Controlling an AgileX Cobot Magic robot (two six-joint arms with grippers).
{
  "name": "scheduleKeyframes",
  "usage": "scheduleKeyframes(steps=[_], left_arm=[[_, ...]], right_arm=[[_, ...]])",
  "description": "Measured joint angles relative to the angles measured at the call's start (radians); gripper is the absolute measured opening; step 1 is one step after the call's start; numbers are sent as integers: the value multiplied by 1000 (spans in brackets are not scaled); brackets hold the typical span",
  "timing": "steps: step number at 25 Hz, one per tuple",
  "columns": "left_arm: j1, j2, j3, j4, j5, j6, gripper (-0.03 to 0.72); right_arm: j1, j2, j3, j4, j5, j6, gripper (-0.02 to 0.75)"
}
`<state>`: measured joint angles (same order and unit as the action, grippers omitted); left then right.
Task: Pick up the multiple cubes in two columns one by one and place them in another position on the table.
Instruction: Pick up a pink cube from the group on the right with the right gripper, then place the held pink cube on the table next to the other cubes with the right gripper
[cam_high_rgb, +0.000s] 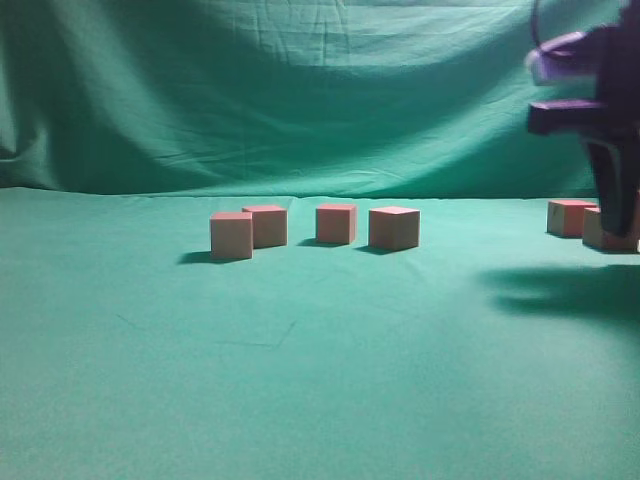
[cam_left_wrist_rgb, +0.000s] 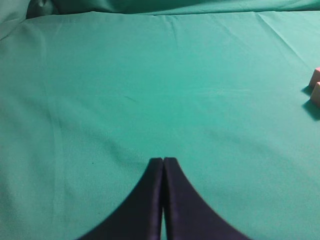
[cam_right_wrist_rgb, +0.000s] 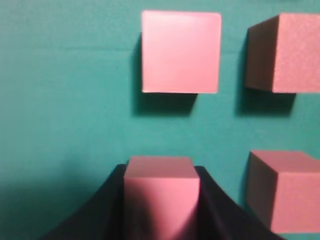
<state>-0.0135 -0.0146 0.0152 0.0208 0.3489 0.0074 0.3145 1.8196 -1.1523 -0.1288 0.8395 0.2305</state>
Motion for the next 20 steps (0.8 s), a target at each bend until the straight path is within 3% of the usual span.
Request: scheduleKeyframes(steps=[5,13,20], left_arm=[[0,0,0,0,0,0,0],[0,0,0,0,0,0,0],[0,0,0,0,0,0,0]], right_arm=[[164,0,-130,14,163,-80,263],[464,0,-235,61,187,-107,263],[540,100,-424,73,186,-113,263]])
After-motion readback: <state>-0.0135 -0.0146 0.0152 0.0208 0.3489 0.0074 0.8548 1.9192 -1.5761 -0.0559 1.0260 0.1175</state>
